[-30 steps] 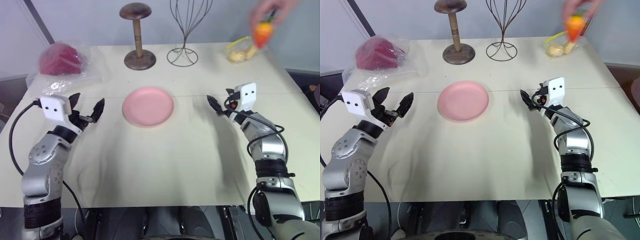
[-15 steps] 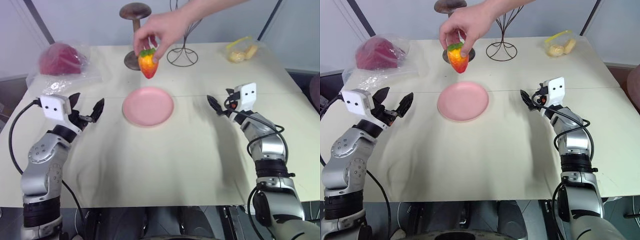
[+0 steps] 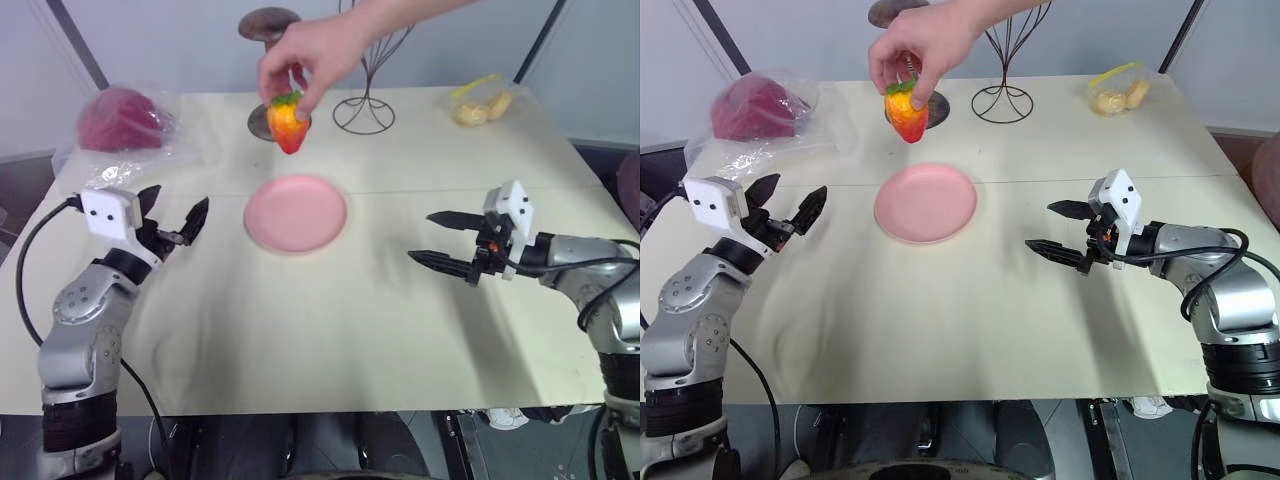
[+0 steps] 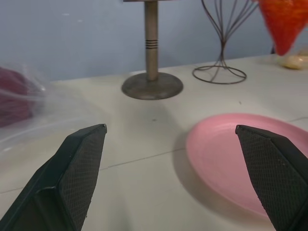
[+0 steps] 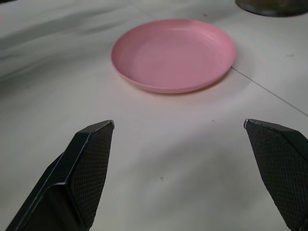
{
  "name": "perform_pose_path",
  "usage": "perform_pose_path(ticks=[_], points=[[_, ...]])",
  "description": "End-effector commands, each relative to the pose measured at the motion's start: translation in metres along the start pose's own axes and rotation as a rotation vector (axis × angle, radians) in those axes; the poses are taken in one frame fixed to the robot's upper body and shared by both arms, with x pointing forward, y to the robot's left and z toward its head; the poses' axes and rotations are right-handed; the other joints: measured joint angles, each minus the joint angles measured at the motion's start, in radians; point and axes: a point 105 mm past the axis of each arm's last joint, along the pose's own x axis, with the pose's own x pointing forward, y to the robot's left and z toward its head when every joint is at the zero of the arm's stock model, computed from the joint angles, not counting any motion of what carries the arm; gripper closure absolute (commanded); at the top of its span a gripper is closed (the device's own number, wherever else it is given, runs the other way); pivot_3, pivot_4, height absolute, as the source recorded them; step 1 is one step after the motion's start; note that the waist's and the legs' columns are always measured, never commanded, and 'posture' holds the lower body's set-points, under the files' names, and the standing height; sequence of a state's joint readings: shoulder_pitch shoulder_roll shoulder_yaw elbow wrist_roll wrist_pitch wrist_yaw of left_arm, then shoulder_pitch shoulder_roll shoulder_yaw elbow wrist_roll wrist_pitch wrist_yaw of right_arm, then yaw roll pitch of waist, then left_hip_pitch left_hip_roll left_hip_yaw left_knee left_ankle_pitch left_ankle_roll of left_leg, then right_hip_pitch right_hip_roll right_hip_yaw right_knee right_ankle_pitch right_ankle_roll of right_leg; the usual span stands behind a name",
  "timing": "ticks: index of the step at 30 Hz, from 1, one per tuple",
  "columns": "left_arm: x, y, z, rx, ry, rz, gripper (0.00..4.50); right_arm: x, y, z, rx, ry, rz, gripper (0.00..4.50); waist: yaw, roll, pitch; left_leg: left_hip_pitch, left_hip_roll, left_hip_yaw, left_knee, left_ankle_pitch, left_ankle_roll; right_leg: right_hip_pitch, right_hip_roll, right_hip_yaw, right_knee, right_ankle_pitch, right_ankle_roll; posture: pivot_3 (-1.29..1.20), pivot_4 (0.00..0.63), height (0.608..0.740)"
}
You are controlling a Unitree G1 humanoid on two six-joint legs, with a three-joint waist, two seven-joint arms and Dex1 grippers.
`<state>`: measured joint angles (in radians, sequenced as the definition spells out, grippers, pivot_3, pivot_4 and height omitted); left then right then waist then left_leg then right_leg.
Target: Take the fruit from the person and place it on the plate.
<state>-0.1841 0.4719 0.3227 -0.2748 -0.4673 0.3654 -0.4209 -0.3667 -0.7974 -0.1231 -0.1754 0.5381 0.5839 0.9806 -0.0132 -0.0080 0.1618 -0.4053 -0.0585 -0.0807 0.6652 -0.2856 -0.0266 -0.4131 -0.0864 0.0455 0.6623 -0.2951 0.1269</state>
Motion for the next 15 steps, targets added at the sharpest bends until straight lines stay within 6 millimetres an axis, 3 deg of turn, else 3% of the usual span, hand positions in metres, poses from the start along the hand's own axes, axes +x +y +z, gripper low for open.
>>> perform_pose_path(ticks=[1, 4, 9, 15], points=[[0.016, -0.018, 0.022, 0.000, -0.060, -0.083, 0.00, 0.006, 0.002, 0.023, -0.059, -0.068, -0.009, 0.07, 0.003, 0.000, 0.000, 0.000, 0.000, 0.000, 0.000, 0.000, -0.001, 0.000, 0.000, 0.000, 0.000, 0.000, 0.000, 0.00, 0.150, 0.740], [0.036, -0.044, 0.037, -0.002, -0.076, -0.191, 0.00, 0.010, 0.003, 0.023, -0.059, -0.076, -0.010, 0.07, 0.018, -0.002, 0.000, -0.001, -0.001, -0.001, 0.002, 0.001, -0.002, 0.000, -0.001, -0.002, 0.000, 0.000, 0.000, 0.00, 0.150, 0.740], [0.072, -0.076, 0.041, 0.029, -0.060, -0.302, 0.00, 0.016, 0.004, 0.025, -0.062, -0.093, -0.011, 0.07, 0.024, -0.002, 0.000, -0.001, -0.003, -0.001, 0.002, 0.002, -0.003, 0.001, -0.002, -0.002, 0.000, 0.000, 0.000, 0.00, 0.150, 0.740], [0.097, -0.089, 0.038, 0.038, -0.056, -0.338, 0.00, 0.015, 0.007, 0.028, -0.071, -0.107, -0.029, 0.07, 0.014, -0.002, 0.000, -0.002, -0.002, -0.001, 0.002, 0.002, -0.003, 0.000, -0.001, -0.002, 0.000, 0.000, 0.000, 0.00, 0.150, 0.740]])
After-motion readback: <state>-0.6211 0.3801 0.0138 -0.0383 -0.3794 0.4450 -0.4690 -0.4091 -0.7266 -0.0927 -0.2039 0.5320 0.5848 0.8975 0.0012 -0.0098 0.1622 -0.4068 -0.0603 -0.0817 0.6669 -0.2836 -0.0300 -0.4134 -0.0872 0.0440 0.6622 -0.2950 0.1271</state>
